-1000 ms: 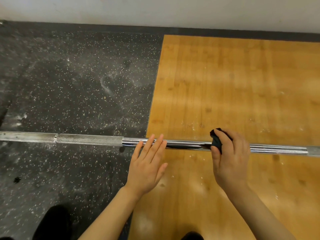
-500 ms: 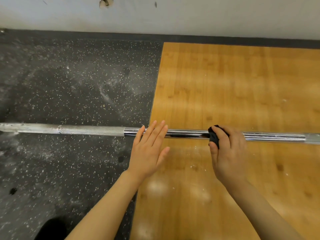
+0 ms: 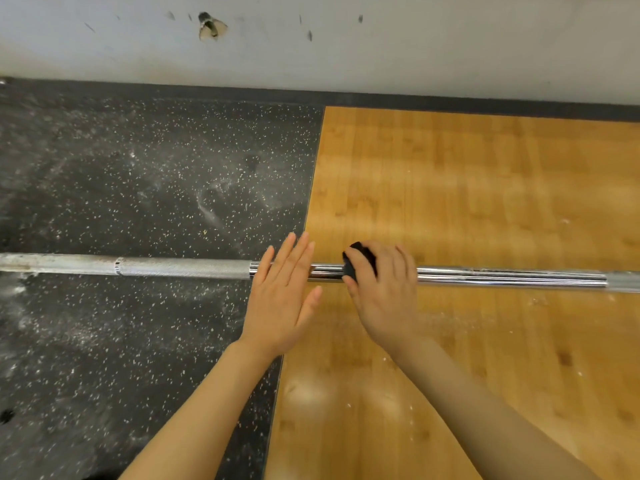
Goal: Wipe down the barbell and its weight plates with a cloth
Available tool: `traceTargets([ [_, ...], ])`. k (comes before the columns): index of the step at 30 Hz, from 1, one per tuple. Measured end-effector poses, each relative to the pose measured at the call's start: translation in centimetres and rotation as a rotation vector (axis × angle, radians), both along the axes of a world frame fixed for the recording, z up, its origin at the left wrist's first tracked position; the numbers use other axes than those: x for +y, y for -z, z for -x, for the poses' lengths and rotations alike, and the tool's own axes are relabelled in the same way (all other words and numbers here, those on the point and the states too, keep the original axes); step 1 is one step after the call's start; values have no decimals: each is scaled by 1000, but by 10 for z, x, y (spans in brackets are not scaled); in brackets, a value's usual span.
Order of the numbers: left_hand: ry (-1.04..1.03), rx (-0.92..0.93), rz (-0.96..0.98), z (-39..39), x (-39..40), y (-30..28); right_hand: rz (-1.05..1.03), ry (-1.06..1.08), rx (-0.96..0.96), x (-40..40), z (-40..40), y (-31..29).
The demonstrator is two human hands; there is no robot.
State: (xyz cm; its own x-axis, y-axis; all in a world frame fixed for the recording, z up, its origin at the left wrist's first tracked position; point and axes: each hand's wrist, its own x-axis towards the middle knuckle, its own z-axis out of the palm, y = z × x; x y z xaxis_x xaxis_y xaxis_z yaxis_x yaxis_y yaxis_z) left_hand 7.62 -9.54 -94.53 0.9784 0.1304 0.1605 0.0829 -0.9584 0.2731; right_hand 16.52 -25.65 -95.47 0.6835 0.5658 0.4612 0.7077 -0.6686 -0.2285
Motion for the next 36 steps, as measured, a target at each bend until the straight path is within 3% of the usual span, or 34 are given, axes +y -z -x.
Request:
traceTargets([
  [7,-30,55,-135,12,5,15,160,-85,-186,-8,-2,18],
  [17,-3,106,-147,7,11,10,161,15,-148,-64,-23,21],
  [23,-60,98,-130,1,5,4,164,34,-136,-58,-32,15],
  [36,26,74,-130,8,-7,16,202,23,-116,-45,-59,5],
])
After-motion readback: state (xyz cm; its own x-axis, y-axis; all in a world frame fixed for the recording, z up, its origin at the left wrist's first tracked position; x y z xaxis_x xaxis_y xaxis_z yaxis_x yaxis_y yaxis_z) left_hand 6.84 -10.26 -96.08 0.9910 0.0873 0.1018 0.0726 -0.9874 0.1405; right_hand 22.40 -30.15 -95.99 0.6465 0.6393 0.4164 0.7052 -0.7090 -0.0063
